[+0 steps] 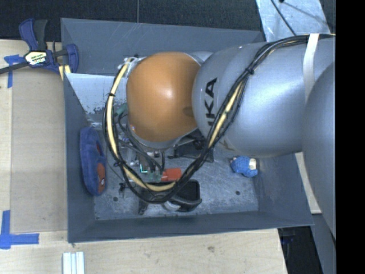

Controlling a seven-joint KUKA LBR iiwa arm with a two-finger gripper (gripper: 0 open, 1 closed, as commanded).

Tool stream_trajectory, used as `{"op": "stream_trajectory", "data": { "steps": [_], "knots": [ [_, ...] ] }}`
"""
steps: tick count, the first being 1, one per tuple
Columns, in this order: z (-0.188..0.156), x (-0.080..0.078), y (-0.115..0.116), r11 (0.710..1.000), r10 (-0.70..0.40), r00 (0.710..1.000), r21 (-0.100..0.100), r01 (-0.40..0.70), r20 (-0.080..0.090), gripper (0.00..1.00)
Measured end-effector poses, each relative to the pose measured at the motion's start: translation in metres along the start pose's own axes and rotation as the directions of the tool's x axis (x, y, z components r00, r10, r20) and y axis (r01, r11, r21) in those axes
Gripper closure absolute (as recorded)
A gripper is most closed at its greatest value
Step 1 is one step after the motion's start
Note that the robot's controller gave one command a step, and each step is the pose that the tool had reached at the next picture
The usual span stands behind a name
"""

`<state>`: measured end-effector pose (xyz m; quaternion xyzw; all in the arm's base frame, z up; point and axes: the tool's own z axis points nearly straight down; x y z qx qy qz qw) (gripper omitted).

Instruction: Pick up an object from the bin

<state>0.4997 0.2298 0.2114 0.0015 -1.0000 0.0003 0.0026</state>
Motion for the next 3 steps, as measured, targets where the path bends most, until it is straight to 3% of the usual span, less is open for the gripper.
{"op": "stream_trajectory", "data": {
  "steps": [1, 2, 3],
  "knots": [
    [0.146, 0.003, -0.104, 0.992, -0.123, 0.992, 0.002, 0.123, -0.001, 0.0],
    [0.141, 0.002, -0.1, 0.992, -0.123, 0.992, -0.002, 0.123, 0.005, 1.0],
    [0.004, 0.003, -0.112, 0.995, -0.103, 0.995, -0.001, 0.103, 0.011, 1.0]
  ]
}}
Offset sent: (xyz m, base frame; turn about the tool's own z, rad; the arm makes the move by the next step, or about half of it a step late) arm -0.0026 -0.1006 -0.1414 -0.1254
